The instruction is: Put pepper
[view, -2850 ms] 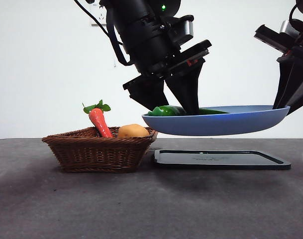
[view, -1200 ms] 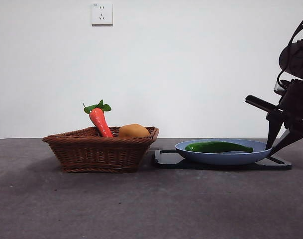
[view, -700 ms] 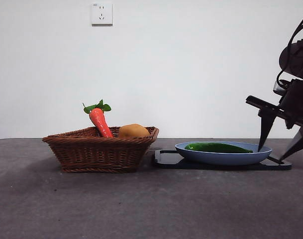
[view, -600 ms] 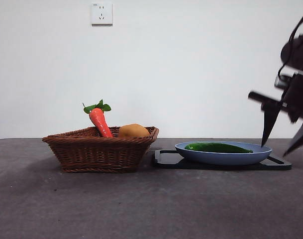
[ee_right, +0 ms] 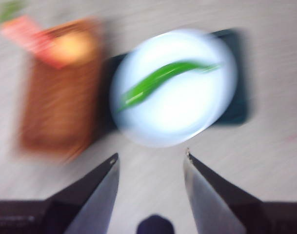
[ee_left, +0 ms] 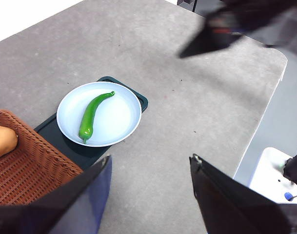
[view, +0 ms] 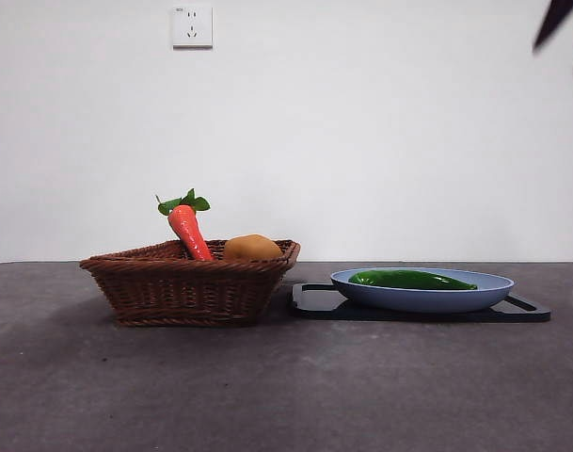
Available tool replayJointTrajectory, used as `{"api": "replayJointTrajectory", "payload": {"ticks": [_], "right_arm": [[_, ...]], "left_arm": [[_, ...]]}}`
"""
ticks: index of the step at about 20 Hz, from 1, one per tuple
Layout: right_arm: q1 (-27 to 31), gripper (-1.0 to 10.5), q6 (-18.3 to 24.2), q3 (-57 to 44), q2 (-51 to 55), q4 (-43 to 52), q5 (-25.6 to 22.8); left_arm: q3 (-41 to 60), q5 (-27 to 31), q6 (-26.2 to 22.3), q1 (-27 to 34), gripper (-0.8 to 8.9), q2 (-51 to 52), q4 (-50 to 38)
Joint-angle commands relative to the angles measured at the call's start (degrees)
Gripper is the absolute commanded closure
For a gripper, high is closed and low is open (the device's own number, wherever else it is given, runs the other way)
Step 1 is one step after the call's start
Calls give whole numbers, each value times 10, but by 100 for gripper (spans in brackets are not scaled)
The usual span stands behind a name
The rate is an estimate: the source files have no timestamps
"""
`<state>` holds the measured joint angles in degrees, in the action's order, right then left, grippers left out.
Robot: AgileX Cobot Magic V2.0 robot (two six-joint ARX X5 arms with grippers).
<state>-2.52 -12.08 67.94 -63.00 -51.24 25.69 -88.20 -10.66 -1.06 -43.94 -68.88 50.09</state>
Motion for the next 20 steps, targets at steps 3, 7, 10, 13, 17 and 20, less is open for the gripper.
{"api": "replayJointTrajectory", "payload": {"ticks": [3,7,10,13,17,20], "right_arm": [[-50,715,55,12,116,-128,55],[-91,767,62,12,202,-204,61],[-96,926,78,12,235,-217,59],[-96,940,90,12,240,-217,58],[-96,936,89,12,234,-216,58],[-96,936,90,12,234,-212,57]], "left_arm": [[-11,0,-5,-6,529,-5,-7],[-11,0,-5,-6,549,-5,-1],[-11,0,-5,-6,711,-5,4],[-11,0,-5,-6,806,-5,6],[-11,0,-5,-6,806,-5,6],[-11,0,-5,-6,806,-5,6]]}}
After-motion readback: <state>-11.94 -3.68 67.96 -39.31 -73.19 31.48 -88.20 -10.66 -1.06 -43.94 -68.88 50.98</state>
